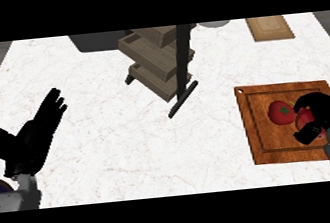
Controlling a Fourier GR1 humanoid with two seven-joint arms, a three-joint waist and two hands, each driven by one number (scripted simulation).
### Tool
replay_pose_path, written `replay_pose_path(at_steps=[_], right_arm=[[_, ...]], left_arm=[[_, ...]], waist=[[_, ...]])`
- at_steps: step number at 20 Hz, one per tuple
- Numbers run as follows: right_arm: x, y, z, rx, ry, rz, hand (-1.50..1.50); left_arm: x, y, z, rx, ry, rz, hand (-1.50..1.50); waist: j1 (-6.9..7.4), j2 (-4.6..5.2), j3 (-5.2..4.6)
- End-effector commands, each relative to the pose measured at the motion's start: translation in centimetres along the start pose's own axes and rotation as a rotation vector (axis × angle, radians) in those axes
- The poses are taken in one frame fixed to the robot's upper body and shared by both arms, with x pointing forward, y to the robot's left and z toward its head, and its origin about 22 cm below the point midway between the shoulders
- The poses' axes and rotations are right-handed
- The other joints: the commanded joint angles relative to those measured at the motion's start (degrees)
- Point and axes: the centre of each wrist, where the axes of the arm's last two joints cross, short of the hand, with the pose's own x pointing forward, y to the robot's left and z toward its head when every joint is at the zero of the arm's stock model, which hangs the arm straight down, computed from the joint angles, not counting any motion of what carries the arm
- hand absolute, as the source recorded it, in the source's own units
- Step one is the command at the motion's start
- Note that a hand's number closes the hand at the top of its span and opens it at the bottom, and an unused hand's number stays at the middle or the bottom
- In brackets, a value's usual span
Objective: Pick the pear from the cutting board and place it in the tiered basket
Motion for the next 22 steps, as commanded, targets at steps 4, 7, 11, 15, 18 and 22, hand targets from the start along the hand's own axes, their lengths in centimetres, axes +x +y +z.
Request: replay_pose_path(at_steps=[4,7,11,15,18,22], right_arm=[[-0.8,0.7,-1.1,-0.033,-0.053,0.086,1.50],[-0.8,2.4,0.1,-0.107,-0.063,0.126,1.50],[0.7,-0.5,5.0,-0.264,-0.062,0.064,1.50],[3.5,-4.9,10.5,-0.323,-0.065,0.034,1.50],[4.6,-8.6,15.0,-0.509,-0.119,-0.072,1.50],[6.1,-11.5,20.3,-0.661,-0.254,-0.378,1.50]], left_arm=[[-2.3,-0.5,-0.1,-0.002,0.007,0.010,0.00],[0.9,1.4,-0.2,0.014,0.006,-0.005,0.00],[-1.7,1.6,1.7,0.016,0.006,0.008,0.00],[-1.7,1.7,1.8,0.063,0.050,0.006,0.00],[-1.4,2.3,2.2,0.049,0.054,-0.002,0.00],[-0.9,1.2,1.4,0.051,0.028,0.006,0.00]], waist=[[-0.03,0.22,0.27],[-0.12,0.14,0.27],[-1.17,-0.30,0.15],[-3.70,-1.52,-0.16],[-3.34,-1.61,-0.08],[-2.52,-1.15,0.07]])
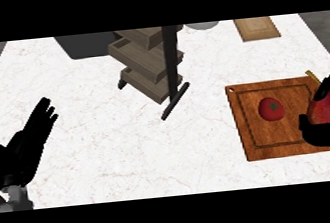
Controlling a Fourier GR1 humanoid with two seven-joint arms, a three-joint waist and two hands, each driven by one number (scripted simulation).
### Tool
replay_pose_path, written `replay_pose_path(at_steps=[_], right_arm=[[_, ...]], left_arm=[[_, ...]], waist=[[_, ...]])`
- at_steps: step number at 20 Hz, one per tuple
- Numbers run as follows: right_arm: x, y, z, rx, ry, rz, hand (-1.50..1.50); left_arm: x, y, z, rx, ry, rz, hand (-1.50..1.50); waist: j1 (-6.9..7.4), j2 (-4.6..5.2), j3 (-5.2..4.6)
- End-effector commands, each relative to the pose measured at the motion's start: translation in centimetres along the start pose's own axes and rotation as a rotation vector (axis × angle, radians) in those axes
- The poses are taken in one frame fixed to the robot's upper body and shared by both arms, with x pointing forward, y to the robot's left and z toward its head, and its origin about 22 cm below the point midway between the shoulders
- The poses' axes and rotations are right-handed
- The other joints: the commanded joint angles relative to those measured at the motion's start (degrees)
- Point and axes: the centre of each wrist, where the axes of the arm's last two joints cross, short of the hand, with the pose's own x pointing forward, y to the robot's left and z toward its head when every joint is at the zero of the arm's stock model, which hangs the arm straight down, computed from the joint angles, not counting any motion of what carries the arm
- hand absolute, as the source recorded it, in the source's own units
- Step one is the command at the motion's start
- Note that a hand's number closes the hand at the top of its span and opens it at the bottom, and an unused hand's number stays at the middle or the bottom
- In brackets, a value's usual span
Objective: Pick the pear from the cutting board and place it in the tiered basket
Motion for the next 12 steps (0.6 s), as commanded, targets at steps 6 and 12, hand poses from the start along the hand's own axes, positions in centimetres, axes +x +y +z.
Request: replay_pose_path(at_steps=[6,12], right_arm=[[4.3,-10.2,8.7,-0.267,-0.144,-0.346,1.50],[9.8,-12.5,7.8,-0.215,-0.200,-0.363,1.50]], left_arm=[[0.6,0.1,-0.8,-0.025,-0.021,-0.014,0.00],[1.1,-1.7,0.0,-0.050,-0.026,-0.013,0.00]], waist=[[1.92,0.66,-0.11],[3.20,0.41,-0.08]])
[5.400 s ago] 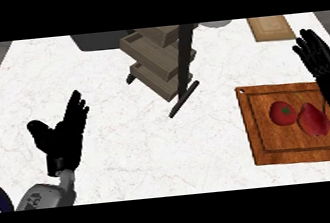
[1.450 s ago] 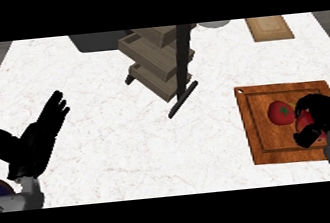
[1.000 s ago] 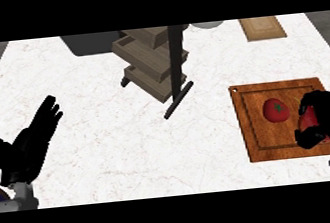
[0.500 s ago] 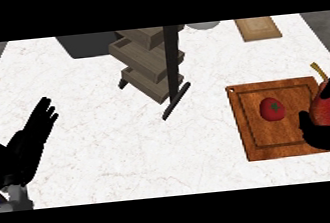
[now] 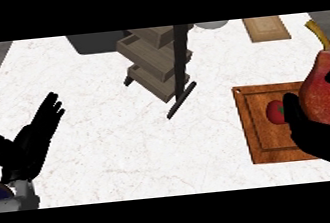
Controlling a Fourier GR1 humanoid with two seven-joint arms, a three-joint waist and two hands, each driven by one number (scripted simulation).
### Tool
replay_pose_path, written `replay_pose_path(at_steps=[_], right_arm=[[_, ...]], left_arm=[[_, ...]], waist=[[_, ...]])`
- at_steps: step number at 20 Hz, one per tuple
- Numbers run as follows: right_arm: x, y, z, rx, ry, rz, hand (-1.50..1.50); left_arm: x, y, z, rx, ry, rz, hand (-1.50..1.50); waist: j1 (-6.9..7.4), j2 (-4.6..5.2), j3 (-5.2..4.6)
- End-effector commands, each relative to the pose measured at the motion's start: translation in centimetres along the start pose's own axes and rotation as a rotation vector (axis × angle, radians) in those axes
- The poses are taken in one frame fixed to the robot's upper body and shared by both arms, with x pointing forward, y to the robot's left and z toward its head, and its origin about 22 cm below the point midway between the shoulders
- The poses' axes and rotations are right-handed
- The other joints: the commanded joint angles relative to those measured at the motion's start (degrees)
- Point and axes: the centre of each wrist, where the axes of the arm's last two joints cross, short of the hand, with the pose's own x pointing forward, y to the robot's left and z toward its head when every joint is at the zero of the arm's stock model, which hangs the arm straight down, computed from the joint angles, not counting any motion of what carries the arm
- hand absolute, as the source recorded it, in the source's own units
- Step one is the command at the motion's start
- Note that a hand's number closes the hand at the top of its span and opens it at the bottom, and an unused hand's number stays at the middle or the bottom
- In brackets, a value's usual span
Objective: Pick the pear from the cutting board and place it in the tiered basket
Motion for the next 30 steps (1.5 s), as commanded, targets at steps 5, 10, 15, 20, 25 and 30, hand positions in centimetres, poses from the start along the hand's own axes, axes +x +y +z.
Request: replay_pose_path(at_steps=[5,10,15,20,25,30], right_arm=[[8.7,-0.7,-2.0,0.092,0.025,-0.026,1.50],[14.6,1.0,-4.1,0.101,0.035,-0.027,1.50],[17.9,1.8,-7.6,0.109,0.080,-0.020,1.50],[19.6,3.3,-10.0,0.163,0.129,-0.025,1.50],[20.0,6.0,-11.3,0.196,0.199,-0.022,1.50],[20.2,8.5,-12.6,0.190,0.180,-0.015,1.50]], left_arm=[[-0.1,0.7,-0.7,-0.007,-0.003,0.006,0.00],[0.6,-0.9,-0.2,-0.046,-0.018,0.004,0.00],[1.0,-0.2,-0.5,-0.034,-0.022,-0.014,0.00],[0.3,-2.2,-1.6,-0.044,0.000,0.001,0.00],[0.2,-1.8,-0.5,-0.039,-0.022,0.007,0.00],[1.4,0.2,-1.7,-0.027,-0.033,-0.028,0.00]], waist=[[0.85,0.29,-0.03],[1.96,0.35,0.06],[2.24,0.70,0.15],[1.68,0.97,0.18],[2.44,0.86,0.21],[2.00,1.09,0.21]])
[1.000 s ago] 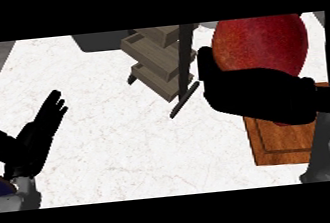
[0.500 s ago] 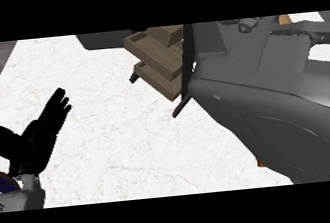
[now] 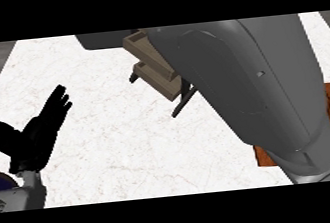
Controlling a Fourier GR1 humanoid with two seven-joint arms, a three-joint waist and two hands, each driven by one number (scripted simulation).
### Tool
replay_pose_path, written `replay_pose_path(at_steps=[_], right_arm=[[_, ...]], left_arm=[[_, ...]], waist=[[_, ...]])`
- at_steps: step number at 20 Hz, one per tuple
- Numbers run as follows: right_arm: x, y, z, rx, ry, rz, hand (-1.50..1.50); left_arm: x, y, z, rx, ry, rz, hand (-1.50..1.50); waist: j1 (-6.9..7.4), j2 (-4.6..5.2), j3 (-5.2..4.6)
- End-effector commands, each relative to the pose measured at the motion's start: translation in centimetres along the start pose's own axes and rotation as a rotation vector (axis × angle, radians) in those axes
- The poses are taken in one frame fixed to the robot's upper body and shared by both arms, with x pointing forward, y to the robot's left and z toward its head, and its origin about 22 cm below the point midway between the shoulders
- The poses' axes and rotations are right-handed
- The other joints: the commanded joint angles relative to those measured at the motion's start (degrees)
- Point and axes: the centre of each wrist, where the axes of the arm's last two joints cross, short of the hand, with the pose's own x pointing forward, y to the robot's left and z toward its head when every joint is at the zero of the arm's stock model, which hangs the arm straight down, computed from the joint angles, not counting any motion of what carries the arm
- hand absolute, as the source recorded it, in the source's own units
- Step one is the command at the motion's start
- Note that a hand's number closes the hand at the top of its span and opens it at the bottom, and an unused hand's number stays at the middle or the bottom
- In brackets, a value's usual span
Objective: Pick the pear from the cutting board and place it in the tiered basket
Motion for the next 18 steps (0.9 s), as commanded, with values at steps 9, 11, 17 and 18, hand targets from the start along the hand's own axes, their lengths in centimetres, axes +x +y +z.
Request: replay_pose_path(at_steps=[9,11,17,18], right_arm=[[0.2,4.4,-2.9,-0.048,0.119,0.014,1.50],[1.3,4.8,-3.2,-0.083,0.111,0.041,1.50],[0.3,5.7,-4.0,-0.213,0.101,-0.107,-1.50],[-0.1,6.9,-4.3,-0.204,0.106,-0.085,-1.50]], left_arm=[[-0.3,1.3,-0.1,0.022,0.009,0.002,0.00],[-0.1,1.3,-0.6,-0.005,0.001,0.004,0.00],[-0.9,0.2,-0.4,0.000,-0.010,0.019,0.00],[-0.9,1.2,0.1,0.000,-0.005,-0.006,0.00]], waist=[[-0.75,0.07,0.04],[-0.27,0.22,0.00],[-0.14,0.17,0.03],[0.21,0.19,0.03]])
